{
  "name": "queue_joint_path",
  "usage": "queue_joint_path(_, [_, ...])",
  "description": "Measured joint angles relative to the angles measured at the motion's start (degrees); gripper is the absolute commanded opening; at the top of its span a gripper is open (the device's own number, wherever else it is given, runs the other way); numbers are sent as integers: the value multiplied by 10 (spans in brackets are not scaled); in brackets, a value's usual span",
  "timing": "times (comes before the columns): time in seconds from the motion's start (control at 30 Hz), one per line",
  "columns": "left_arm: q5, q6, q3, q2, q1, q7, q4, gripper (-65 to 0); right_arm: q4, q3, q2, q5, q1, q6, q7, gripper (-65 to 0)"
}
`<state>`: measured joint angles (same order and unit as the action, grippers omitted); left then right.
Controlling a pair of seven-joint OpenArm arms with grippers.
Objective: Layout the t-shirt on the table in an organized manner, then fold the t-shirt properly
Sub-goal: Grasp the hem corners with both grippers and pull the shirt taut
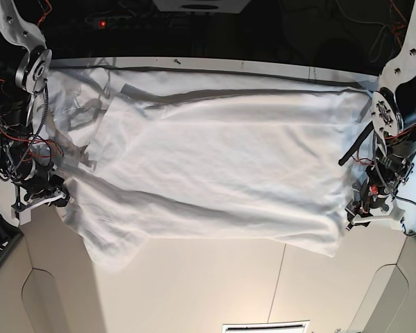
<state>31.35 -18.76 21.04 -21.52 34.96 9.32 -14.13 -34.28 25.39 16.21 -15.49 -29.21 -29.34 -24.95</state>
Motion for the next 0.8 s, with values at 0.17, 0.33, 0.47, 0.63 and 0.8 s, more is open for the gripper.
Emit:
queue_joint_path(0.17, [1, -17, 0, 26, 1, -2, 0, -422, 0, 0, 0, -1, 0, 0, -2, -650])
queue_joint_path(0.33, [-3, -28, 0, 32, 1, -3, -1, -422, 0, 0, 0, -2, 0, 0, -2, -650])
queue_joint_path(0.47, [-5, -31, 0, 32, 1, -3, -1, -422, 0, 0, 0, -2, 0, 0, -2, -650])
queue_joint_path(0.63, [-47, -70, -1, 31, 1, -3, -1, -422, 0, 0, 0, -2, 0, 0, -2, -650])
queue_joint_path(0.8, [-65, -88, -48, 31, 2, -3, -1, -397, 0, 0, 0, -2, 0, 0, -2, -650])
